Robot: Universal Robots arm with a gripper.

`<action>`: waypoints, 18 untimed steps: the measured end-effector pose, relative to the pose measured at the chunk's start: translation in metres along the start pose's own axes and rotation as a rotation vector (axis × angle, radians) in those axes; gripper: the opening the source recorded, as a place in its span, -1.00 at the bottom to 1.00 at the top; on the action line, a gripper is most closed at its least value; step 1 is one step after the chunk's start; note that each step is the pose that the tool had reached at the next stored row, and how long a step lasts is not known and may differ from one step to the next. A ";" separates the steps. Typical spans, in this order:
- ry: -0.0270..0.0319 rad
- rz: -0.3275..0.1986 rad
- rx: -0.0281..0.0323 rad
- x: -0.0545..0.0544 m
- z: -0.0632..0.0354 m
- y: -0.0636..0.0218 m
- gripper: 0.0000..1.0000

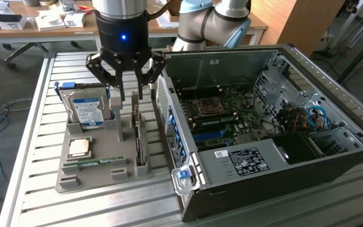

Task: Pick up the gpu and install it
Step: 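Pick up the gpu and move the gpu toward the slot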

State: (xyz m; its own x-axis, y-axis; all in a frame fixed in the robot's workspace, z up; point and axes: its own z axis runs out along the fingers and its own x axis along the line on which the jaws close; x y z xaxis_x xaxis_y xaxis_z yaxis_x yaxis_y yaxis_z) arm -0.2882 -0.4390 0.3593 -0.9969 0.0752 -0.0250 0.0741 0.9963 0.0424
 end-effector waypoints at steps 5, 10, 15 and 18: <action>-0.0001 0.000 0.0000 0.000 0.0063 -0.0003 -0.17; -0.0001 0.000 0.0000 0.000 0.0120 -0.0005 -0.17; 0.0000 0.000 0.0000 0.000 0.0174 -0.0008 -0.17; -0.0001 0.000 0.0000 0.001 0.0207 -0.0009 -0.17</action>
State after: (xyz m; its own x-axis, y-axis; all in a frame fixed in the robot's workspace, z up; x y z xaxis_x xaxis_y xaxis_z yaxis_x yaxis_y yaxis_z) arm -0.2882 -0.4390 0.3386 -0.9968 0.0752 -0.0251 0.0741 0.9963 0.0424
